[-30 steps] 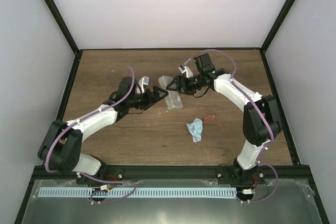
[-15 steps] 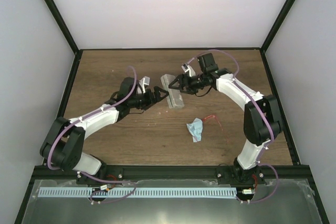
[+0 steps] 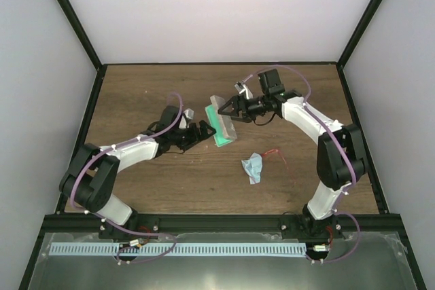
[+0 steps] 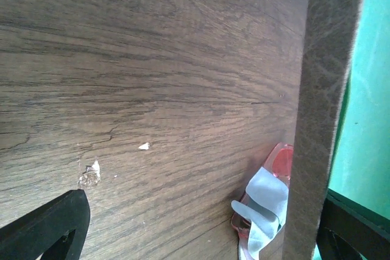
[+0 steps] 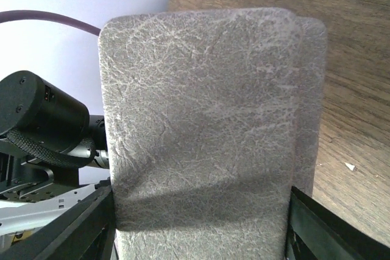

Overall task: Organize the sunglasses
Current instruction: Open the sunglasses case, then place the sunglasses case at the center of the board.

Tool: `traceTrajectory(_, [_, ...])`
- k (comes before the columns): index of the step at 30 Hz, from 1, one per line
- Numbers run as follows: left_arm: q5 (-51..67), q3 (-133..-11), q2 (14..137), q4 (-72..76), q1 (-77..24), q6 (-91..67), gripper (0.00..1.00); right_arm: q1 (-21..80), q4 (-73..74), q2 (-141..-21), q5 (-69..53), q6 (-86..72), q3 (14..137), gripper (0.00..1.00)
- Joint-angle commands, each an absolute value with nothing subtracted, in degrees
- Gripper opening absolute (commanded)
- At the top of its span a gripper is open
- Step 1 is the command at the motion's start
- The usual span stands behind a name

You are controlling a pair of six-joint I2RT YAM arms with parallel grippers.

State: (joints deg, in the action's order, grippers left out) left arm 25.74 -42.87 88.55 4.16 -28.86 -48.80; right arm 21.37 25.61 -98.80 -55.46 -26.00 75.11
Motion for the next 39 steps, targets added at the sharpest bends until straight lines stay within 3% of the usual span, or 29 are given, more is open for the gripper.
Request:
traceTrajectory(1, [23.8, -47.0, 87.3, -1.8, -28.9, -44.6, 1.00, 21.1, 22.5, -99.1, -60.9, -25.9, 74.2, 0.61])
traceTrajectory(9, [15.4, -54.1, 83.5, -19.7, -28.7, -35.6, 1.00, 21.1, 19.4, -108.5, -61.9, -25.2, 73.0, 0.65])
traceTrajectory(15, [11.9, -51.0, 82.6, -22.4, -28.7, -35.7, 1.00, 21.1, 19.6, -116.9, -62.0, -23.9, 76.9, 0.67])
traceTrajectory(21, [8.2, -52.9, 85.8, -25.6, -28.7, -34.7, 1.00, 21.1, 23.0, -122.3, -60.7, -21.2, 80.6, 0.77])
traceTrajectory(26, [6.7, -54.1, 87.2, -26.1, -28.7, -33.2, 1.00, 21.1, 26.0, -122.7, -58.4, -18.7, 81.9, 0.95])
traceTrajectory(32, [3.9, -56.5, 91.7, -25.8, -28.7, -29.3, 1.00, 21.1, 27.0, -120.7, -56.3, -18.3, 81.6, 0.96])
traceTrajectory(39, [-4.1, -64.8, 99.1, -26.2, -28.7, -18.6, 0.81, 21.1, 28.5, -114.5, -48.8, -18.5, 80.6, 0.96])
